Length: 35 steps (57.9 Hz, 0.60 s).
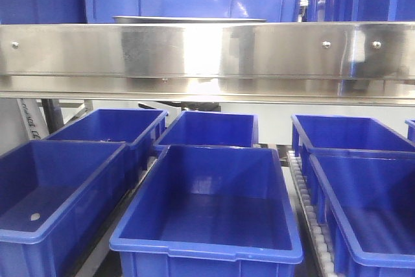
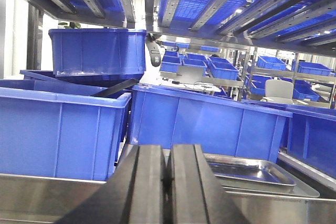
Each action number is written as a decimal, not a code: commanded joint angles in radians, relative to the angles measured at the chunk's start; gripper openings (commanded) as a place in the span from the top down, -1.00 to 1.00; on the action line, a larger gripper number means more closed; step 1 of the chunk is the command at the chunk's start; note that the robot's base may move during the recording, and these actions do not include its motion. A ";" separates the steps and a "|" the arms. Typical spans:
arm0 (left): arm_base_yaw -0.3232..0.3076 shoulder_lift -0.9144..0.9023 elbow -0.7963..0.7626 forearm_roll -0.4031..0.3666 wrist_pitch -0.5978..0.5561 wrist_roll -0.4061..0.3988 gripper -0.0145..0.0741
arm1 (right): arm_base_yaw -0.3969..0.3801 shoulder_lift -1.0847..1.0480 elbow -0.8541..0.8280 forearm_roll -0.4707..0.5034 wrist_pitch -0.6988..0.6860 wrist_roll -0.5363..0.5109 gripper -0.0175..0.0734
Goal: Stack silver trays without gaps
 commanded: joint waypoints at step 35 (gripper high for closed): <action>0.004 -0.003 0.002 -0.004 -0.006 -0.008 0.71 | 0.003 -0.004 0.000 -0.013 -0.008 -0.001 0.79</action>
